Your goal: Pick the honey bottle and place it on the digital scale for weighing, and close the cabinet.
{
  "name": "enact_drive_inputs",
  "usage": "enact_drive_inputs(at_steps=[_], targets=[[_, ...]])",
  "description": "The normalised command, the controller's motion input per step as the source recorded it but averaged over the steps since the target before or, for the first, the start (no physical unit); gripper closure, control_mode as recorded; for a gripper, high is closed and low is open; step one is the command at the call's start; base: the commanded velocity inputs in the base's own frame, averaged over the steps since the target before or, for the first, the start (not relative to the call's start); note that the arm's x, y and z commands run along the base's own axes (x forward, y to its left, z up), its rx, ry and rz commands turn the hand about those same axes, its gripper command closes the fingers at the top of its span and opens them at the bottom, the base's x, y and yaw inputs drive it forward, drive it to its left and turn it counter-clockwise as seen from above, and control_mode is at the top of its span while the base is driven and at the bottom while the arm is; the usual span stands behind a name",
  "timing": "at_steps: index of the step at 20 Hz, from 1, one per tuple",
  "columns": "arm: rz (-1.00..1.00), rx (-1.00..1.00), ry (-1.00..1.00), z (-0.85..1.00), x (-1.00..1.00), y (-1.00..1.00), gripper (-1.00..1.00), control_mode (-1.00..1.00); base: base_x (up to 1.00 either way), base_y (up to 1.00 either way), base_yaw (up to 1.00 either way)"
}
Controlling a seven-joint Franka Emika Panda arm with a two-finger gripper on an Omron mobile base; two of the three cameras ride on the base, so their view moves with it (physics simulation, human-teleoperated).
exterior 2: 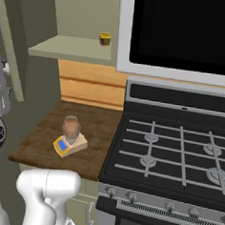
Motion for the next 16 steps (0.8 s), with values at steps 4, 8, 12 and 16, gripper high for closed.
enact_drive_inputs(at_steps=[4,8,12,16], targets=[[0.0,0.16,0.0,-0.02,0.71,-0.8,-1.0,-1.0,0.0,0.0,0.0],[0.0,0.1,0.0,-0.1,0.74,-0.72,-1.0,-1.0,0.0,0.0,0.0],[0.0,0.05,-0.05,-0.14,0.76,-0.47,-1.0,-1.0,0.0,0.0,0.0],[0.0,0.1,-0.03,-0.06,0.92,-0.31,-1.0,-1.0,0.0,0.0,0.0]])
